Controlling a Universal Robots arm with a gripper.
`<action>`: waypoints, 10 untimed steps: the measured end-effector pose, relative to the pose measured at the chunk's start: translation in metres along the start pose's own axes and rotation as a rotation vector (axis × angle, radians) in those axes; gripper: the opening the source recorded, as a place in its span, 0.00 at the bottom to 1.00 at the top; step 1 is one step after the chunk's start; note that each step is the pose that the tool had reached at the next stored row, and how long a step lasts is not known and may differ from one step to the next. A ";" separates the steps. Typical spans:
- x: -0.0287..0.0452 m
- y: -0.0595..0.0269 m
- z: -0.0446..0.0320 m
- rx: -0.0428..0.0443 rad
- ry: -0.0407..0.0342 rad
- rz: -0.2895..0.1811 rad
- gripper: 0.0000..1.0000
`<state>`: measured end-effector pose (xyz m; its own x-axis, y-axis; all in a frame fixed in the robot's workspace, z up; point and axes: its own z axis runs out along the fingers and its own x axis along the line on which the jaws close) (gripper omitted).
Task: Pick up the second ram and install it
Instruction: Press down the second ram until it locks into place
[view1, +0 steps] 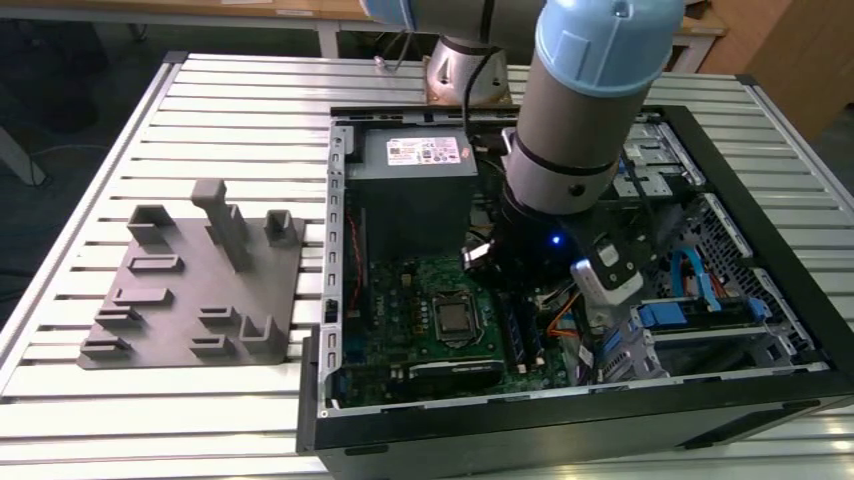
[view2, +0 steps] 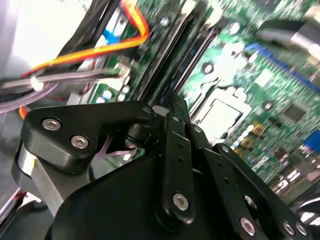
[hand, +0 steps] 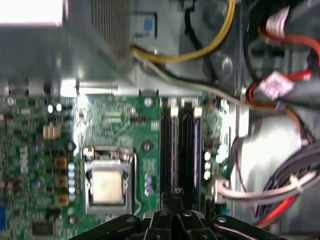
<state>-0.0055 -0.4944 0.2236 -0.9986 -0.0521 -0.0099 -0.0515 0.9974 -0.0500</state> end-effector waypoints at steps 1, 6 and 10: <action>0.0002 -0.0039 0.0007 0.0008 -0.0001 0.000 0.11; 0.0012 -0.0206 0.0050 0.0035 0.0005 0.000 0.11; 0.0013 -0.0210 0.0105 0.0044 0.0013 0.000 0.11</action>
<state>-0.0055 -0.5159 0.2142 -0.9986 -0.0522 -0.0086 -0.0516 0.9972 -0.0544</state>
